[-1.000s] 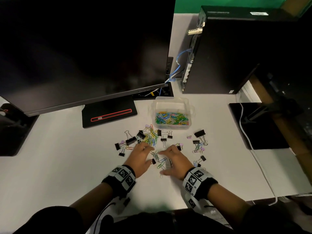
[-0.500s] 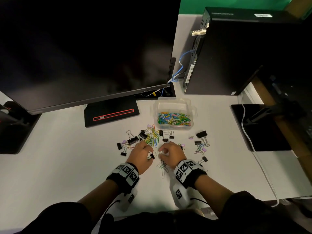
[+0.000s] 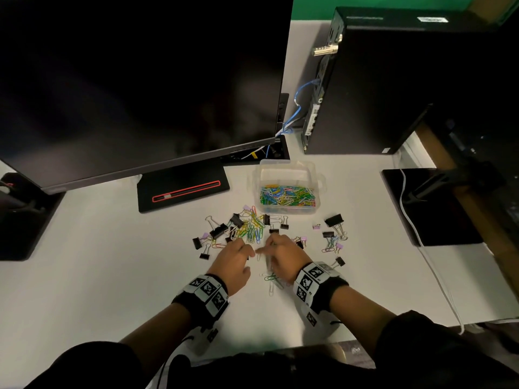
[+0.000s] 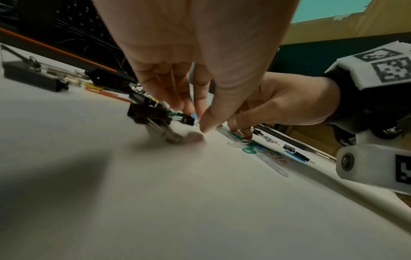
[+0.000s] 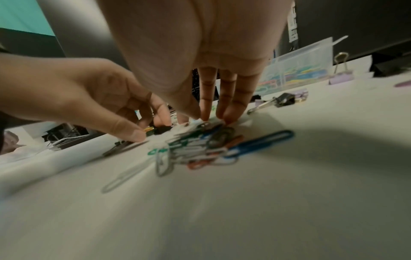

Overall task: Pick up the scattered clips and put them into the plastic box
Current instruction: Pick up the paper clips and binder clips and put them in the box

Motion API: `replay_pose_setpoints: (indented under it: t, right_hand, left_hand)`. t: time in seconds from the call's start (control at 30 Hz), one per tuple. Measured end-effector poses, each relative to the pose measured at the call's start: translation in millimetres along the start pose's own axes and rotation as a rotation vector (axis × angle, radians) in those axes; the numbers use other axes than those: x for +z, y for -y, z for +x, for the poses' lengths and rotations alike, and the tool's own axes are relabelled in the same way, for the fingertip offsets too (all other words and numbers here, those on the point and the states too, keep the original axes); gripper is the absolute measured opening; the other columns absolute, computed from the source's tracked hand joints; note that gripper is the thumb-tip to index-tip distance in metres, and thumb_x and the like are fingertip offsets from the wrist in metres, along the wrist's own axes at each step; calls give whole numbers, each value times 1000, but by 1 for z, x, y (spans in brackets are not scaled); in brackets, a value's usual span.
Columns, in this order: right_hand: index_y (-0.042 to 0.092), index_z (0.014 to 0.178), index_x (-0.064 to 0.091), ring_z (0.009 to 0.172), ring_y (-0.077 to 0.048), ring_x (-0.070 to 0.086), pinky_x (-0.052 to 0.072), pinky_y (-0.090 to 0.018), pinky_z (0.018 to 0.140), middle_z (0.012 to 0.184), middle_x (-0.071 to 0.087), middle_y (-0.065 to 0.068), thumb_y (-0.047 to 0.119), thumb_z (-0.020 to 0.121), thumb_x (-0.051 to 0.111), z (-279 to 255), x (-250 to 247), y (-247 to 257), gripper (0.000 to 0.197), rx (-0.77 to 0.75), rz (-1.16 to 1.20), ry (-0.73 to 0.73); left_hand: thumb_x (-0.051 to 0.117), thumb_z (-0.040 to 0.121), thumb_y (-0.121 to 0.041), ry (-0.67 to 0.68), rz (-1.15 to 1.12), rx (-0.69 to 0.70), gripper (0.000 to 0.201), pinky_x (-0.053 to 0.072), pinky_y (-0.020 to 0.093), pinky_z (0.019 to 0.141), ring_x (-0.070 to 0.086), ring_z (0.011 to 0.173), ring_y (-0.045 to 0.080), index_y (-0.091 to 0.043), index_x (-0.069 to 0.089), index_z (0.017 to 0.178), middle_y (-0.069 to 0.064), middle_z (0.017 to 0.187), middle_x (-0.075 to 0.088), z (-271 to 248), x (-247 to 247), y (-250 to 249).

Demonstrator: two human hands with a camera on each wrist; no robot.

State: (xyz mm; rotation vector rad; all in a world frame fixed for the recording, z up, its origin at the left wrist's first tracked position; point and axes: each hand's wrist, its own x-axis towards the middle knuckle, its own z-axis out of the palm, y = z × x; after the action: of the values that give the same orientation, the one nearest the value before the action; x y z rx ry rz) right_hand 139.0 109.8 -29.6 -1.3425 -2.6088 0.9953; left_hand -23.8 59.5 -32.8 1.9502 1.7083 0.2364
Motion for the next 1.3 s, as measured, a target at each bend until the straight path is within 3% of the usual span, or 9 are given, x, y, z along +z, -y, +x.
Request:
replay_pose_setpoints:
  t: [0.17,0.33,0.4,0.5,0.63,0.73,0.93,1.13,1.3]
  right_hand:
    - [14,112,65,103,-27,54,42,-34,97,106,61,-8,-4,85,46,-23,-7,-14,38,-15,-13,73]
    - [12,111,65,110,-28,55,44,-29,95,109,63,-13,3,84,55,-39,-20,-26,31,2,104,28]
    - [16,119,60,111,-22,54,36,-16,88,118,57,-9,12,80,65,-42,-29,-30,40,57,105,49]
    - [23,129,48,75,-2,47,34,-13,73,114,44,1,22,71,76,-50,-37,-37,65,122,83,156]
    - [23,135,39,84,-8,40,29,-1,65,112,32,4,23,63,81,-58,-29,-39,83,174,59,210]
    - [20,131,46,95,-9,41,31,-9,79,109,35,2,18,58,83,-54,-16,-35,81,189,103,139]
    - [15,120,57,92,-11,44,31,-16,77,101,42,2,17,56,85,-44,-7,-30,69,227,195,38]
    - [13,104,65,86,-14,47,40,-24,83,92,48,1,16,67,78,-35,-14,-27,39,173,150,31]
    - [9,90,68,80,-18,52,41,-23,73,81,60,-3,7,69,70,-31,-20,-21,21,132,103,61]
  left_hand:
    - [58,86,-16,70,-46,108,33,39,31,102,46,113,19,-13,55,118,4,117,49,-8,0,-3]
    - [71,77,-36,224,-48,62,68,34,23,103,42,120,16,-15,41,134,2,128,40,-9,2,-16]
    - [74,72,-41,267,-17,47,82,32,25,107,38,123,17,-14,34,139,4,131,36,-8,3,-22]
    - [77,69,-40,302,5,51,88,32,27,110,34,126,18,-14,30,140,4,132,33,-7,7,-30]
    - [80,68,-27,337,-52,55,82,33,24,108,38,124,17,-15,35,136,4,132,33,-3,12,-42]
    - [78,70,-16,329,-154,14,70,39,21,97,48,112,19,-13,41,130,6,126,38,4,16,-50]
    - [71,73,1,224,-309,-45,55,48,26,79,48,82,14,-9,42,119,3,105,46,12,18,-51]
    - [76,73,-10,219,-166,-37,72,40,20,83,50,101,19,-11,34,132,7,122,43,17,9,-44]
    - [71,78,-16,292,-45,-12,51,38,25,93,50,113,23,-11,51,124,8,124,45,22,6,-42]
